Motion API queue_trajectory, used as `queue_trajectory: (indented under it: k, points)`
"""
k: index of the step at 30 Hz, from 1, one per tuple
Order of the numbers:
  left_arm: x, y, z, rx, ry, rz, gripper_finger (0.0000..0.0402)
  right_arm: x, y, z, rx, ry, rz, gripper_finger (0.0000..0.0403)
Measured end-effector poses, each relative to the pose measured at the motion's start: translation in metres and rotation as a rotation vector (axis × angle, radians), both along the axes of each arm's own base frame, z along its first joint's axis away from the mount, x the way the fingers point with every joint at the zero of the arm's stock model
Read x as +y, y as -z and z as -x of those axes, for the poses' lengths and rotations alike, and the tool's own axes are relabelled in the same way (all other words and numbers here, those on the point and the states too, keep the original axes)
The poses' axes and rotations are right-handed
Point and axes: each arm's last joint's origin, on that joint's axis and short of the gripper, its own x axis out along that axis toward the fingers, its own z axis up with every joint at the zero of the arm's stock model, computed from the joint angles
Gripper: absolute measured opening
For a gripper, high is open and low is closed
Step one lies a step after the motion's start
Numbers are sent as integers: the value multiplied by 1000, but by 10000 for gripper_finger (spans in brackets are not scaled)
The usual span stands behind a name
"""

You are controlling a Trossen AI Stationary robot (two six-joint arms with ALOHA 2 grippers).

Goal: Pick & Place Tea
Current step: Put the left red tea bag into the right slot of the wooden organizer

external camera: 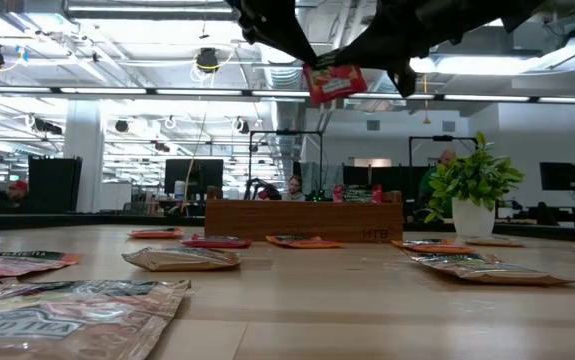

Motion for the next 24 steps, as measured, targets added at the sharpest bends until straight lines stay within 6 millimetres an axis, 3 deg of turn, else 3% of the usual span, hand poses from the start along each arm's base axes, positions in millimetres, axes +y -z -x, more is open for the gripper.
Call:
queue_trajectory:
  k: [11, 14, 18, 24]
  points:
    - [2, 2, 4, 43, -54, -49, 0, -4, 2, 1, 20, 46, -16, 0]
    - [4, 7, 10, 128, -78, -84, 0, -6, 6, 3, 61, 101, 3, 0]
    - [6, 17, 26, 326, -74, -122, 0, -8, 22, 9, 105, 180, -7, 0]
    - [14, 28, 49, 526, -206, -57, 0, -9, 52, 20, 45, 222, -49, 0]
